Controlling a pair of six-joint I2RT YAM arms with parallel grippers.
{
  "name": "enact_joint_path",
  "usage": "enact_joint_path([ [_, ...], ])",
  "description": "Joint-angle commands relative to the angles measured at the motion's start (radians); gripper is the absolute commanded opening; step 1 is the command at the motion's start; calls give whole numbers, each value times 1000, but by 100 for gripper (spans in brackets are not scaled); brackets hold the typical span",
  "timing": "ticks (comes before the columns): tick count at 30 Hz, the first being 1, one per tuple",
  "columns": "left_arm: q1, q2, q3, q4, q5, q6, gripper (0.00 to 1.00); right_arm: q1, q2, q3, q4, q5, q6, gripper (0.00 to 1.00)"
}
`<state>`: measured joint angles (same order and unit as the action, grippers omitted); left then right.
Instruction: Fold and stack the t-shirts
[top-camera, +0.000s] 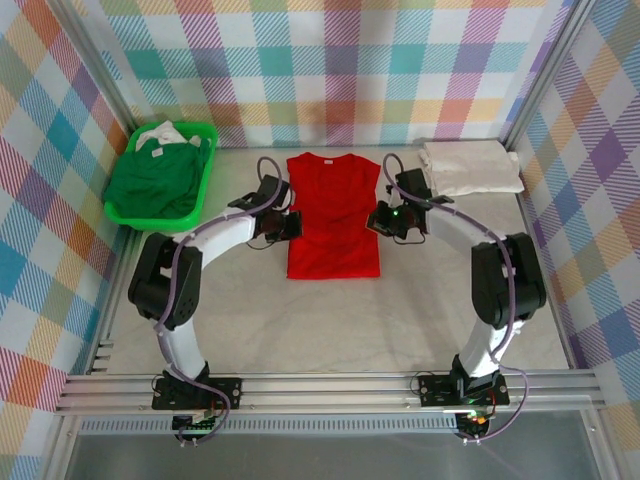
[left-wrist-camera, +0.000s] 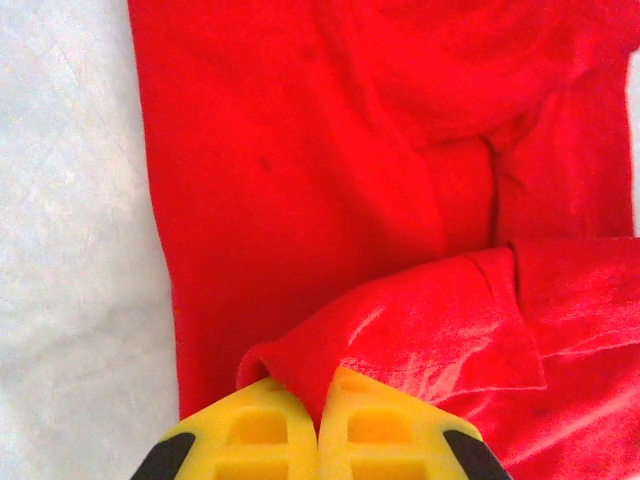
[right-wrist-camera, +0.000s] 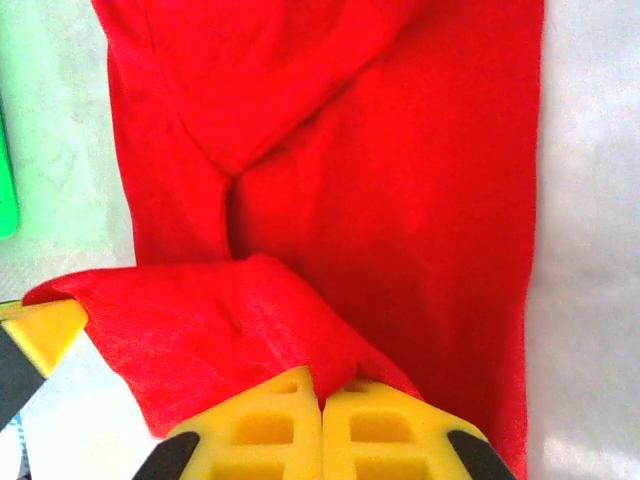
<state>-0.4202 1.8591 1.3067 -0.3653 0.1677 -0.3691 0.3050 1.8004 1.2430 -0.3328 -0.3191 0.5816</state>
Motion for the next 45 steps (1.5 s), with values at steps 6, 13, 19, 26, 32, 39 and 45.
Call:
enact_joint_path([
  [6, 129, 309, 602, -154, 29, 50, 56, -133, 282, 432, -117, -81, 30, 30],
  [13, 90, 19, 221, -51, -52, -16, 55, -94, -19, 154, -41, -116, -50, 31],
  [19, -46, -175, -174, 150, -56, -52, 48, -27, -223, -240, 210, -221, -32, 23],
  [26, -100, -173, -339, 336, -12, -109, 43, 25, -126, -300, 258, -264, 21, 14],
  [32, -100, -106, -368, 350, -13, -117, 43, 30, -6, -295, 297, -221, 34, 15],
  [39, -117, -133, -487, 356, -47, -156, 43, 50, 38, -377, 312, -197, 43, 14],
  [45, -178, -219, -626, 317, -70, -248, 43, 90, -84, -538, 309, -186, 110, 14],
])
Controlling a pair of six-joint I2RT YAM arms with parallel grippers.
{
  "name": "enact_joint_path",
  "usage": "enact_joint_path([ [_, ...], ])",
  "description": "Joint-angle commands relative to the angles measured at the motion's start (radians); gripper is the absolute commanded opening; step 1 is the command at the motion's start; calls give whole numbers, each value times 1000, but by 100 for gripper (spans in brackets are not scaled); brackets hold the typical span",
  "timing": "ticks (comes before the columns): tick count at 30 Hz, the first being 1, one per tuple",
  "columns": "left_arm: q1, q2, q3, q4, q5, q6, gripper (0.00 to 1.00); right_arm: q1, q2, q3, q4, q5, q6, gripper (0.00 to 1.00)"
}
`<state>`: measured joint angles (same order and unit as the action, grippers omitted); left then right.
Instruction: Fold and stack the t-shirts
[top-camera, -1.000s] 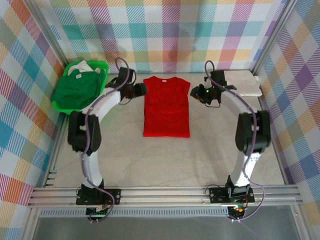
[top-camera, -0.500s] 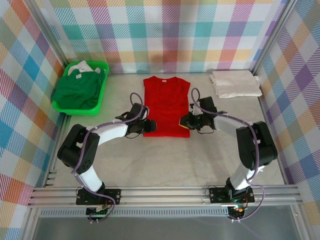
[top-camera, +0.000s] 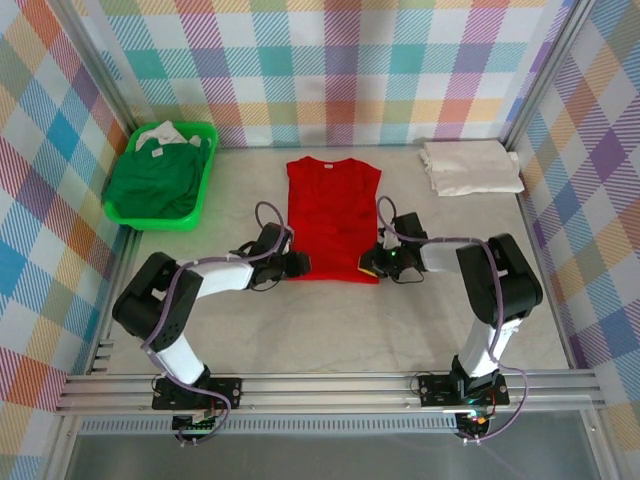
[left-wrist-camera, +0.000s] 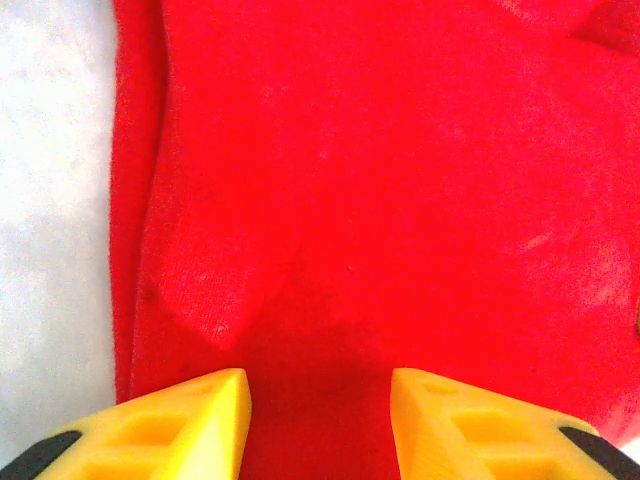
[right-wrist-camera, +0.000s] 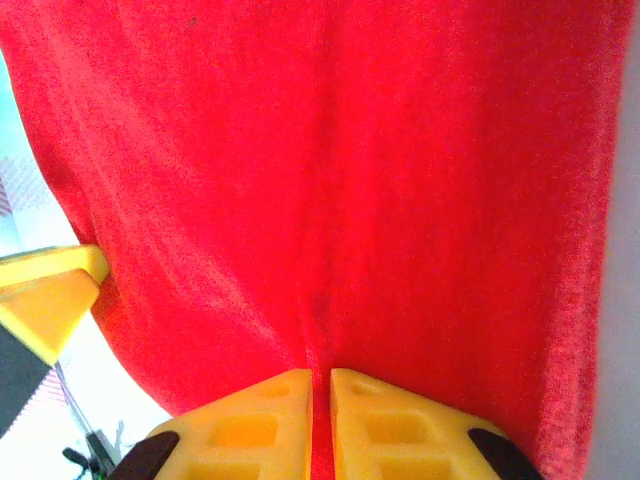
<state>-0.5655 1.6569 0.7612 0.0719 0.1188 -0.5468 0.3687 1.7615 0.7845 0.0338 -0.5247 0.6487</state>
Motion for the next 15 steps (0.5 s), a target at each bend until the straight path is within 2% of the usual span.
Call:
enact_joint_path([
  [1, -45, -41, -97, -131, -25, -87, 43, 34, -73, -104, -65, 25, 53, 14],
  [5, -80, -177, -125, -262, -95, -138, 46, 42, -211, -161, -155, 50, 68, 16],
  [9, -78, -345, -68, -441, -143, -146, 51, 41, -341, -118, -284, 89, 59, 23],
  [12, -43, -405, -55, -525, -97, -187, 53, 41, -412, -103, -312, 127, 58, 28],
  [15, -12, -384, -81, -538, -30, -204, 53, 41, -426, -108, -296, 151, 51, 30],
])
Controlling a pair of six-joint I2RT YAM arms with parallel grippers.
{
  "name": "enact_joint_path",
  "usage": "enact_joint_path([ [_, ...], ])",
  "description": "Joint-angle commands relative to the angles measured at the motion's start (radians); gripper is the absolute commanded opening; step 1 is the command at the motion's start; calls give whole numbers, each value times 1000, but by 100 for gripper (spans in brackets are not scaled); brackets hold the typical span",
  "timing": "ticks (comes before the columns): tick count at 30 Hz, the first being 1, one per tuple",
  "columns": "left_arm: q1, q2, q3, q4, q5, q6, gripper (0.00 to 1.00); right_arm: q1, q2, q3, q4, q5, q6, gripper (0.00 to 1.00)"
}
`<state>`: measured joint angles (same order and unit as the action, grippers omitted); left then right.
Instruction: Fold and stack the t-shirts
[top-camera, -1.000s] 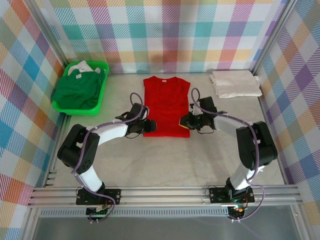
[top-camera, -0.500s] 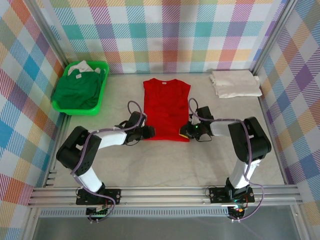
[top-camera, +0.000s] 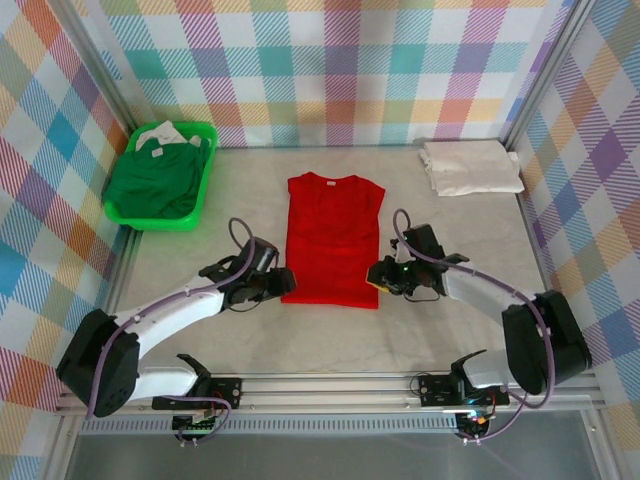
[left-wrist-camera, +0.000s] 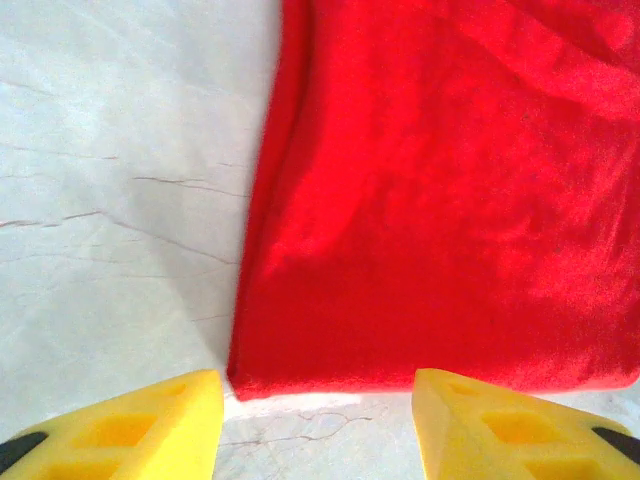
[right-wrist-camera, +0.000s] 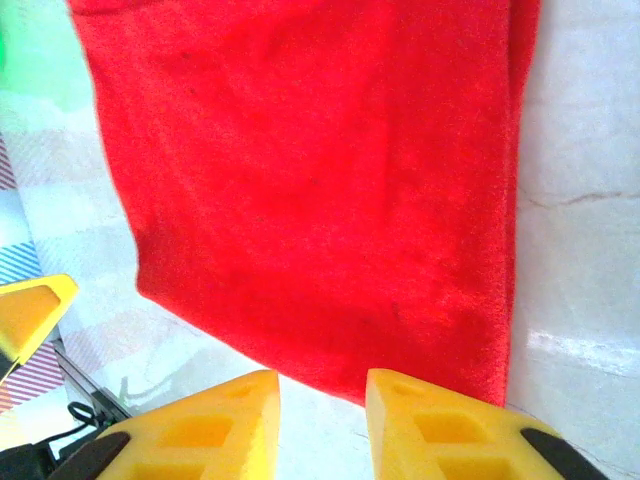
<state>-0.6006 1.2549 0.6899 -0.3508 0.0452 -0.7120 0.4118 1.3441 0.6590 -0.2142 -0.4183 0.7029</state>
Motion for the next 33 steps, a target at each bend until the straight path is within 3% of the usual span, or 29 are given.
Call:
enact_joint_path([
  [1, 25, 35, -21, -93, 62, -37, 53, -2, -1, 15, -33, 45, -3, 30],
  [6, 24, 120, -30, 5, 121, -34, 52, -2, 58, 8, 28, 4, 9, 30],
  [22, -1, 217, -6, 121, 138, -14, 49, -2, 20, -47, 40, 50, 7, 31],
  [26, -4, 238, 3, 129, 137, -12, 39, -2, 12, -61, 45, 52, 18, 31],
  [31, -7, 240, 17, 121, 127, -9, 19, -3, -30, -96, 48, 49, 44, 32],
  [33, -7, 236, 22, 114, 120, -8, 18, -2, -46, -105, 39, 44, 47, 32],
])
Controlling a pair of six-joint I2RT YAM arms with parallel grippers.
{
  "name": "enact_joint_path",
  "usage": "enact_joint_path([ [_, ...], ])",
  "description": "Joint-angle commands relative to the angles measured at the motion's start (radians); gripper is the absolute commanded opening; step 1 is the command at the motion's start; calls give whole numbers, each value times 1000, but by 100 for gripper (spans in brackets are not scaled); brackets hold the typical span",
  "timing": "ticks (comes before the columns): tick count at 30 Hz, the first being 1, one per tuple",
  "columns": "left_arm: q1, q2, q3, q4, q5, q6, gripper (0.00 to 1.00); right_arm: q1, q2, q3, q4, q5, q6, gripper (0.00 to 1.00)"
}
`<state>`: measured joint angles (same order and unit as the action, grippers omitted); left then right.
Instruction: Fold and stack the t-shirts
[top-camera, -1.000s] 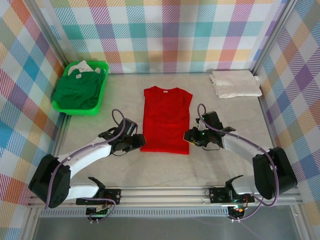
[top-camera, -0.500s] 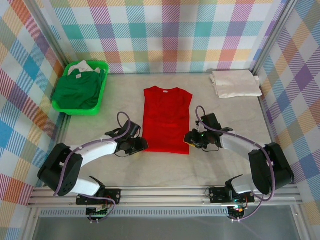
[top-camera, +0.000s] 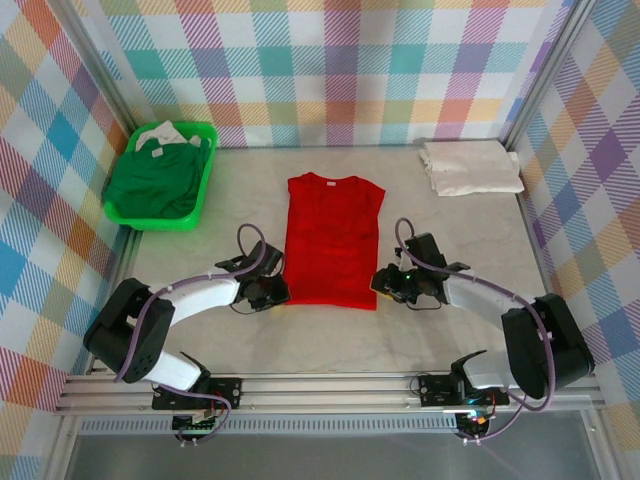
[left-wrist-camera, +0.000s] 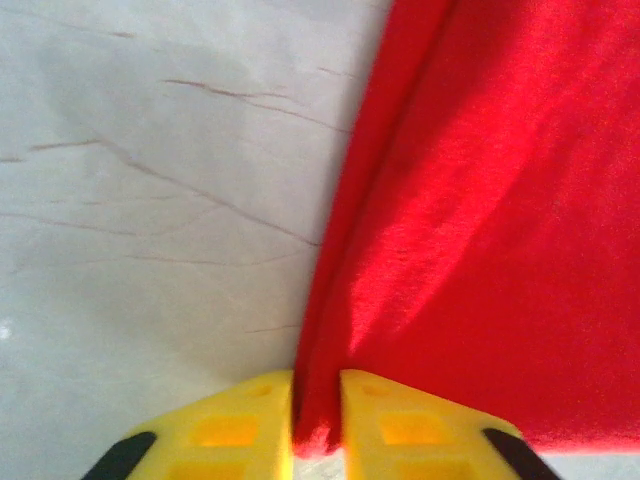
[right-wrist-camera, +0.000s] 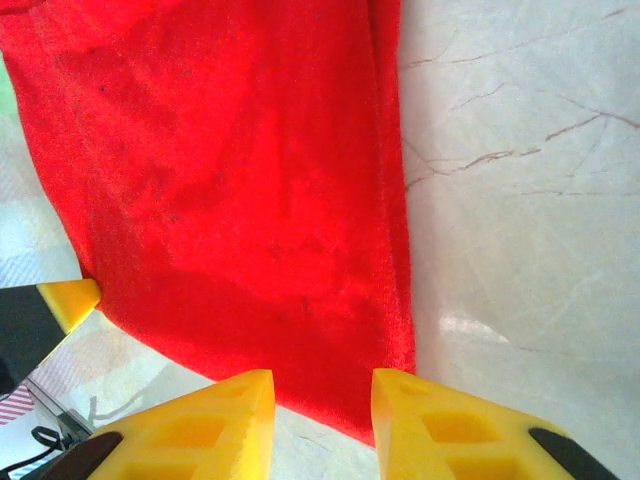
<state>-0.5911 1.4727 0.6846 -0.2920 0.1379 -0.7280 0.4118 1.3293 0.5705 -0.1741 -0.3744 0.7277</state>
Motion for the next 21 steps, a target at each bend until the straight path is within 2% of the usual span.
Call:
enact_joint_path([
  [1, -16, 20, 32, 51, 24, 10, 18, -3, -40, -23, -6, 0, 26, 32],
  [3, -16, 27, 44, 41, 24, 18, 14, -2, -52, -35, -9, -6, 30, 32],
  [13, -16, 62, 57, 37, 25, 22, 16, -2, -56, -61, -23, -3, 43, 33],
  [14, -16, 60, 56, 36, 21, 24, 15, -3, -55, -66, -23, -1, 51, 33],
  [17, -16, 60, 50, 29, 5, 22, 1, -4, -48, -71, -20, 0, 66, 37],
  [21, -16, 49, 48, 23, -11, 22, 0, -5, -28, -70, -25, -6, 81, 38],
])
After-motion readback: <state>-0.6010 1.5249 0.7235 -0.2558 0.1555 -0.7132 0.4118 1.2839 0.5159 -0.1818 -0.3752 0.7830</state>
